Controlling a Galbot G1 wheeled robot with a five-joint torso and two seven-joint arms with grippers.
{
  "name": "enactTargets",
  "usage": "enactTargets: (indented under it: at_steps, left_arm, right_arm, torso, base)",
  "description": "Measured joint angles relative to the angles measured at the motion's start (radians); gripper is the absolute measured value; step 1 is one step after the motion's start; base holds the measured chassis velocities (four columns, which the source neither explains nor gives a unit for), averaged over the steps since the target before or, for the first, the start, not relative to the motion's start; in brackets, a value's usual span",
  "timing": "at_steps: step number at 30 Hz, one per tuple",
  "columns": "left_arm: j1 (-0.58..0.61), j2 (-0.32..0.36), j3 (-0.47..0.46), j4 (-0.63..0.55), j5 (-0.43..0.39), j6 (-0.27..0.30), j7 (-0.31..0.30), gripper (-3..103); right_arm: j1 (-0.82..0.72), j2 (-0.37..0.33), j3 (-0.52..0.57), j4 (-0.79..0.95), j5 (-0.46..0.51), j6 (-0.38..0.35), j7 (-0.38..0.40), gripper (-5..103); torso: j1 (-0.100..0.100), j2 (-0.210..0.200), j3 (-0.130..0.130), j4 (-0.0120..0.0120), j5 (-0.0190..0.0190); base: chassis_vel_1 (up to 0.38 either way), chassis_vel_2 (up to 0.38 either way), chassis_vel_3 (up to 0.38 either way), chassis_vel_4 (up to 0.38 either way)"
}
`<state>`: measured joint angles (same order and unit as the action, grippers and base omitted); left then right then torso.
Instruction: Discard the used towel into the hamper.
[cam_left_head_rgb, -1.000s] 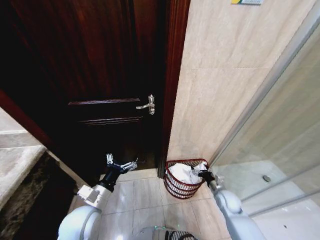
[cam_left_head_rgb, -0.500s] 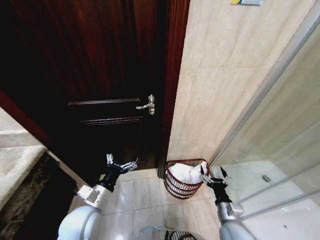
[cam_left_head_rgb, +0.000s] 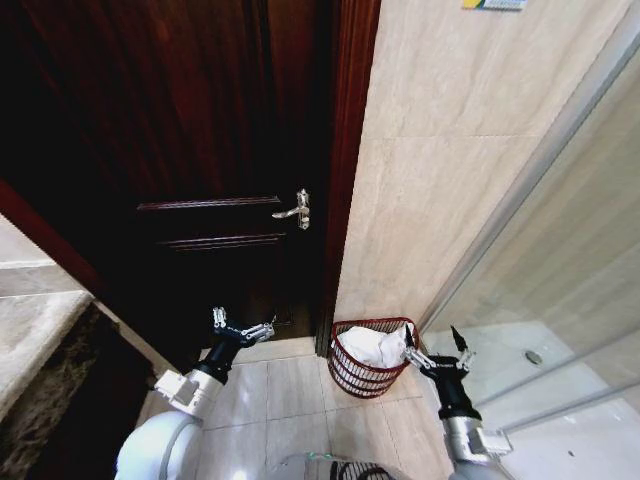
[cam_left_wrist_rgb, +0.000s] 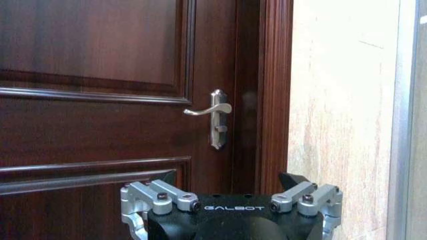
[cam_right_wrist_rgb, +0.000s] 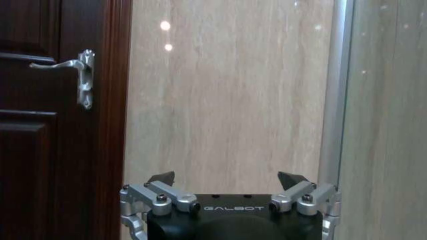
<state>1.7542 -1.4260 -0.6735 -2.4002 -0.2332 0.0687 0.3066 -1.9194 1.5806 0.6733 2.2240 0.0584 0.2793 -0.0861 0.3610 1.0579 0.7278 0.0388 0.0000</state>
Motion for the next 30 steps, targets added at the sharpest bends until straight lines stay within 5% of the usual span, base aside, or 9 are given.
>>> enactTargets:
  at_steps: [30]
  left_arm:
    - [0.0,0.0,0.0,0.0,0.0,0.0,0.0,100]
  right_arm:
    - [-0.013,-0.045,0.003,-0.05,0.033,0.034,0.007,100]
  torso:
    - [0.0,0.0,0.0,0.0,0.0]
  base:
    - [0.0,0.0,0.0,0.0]
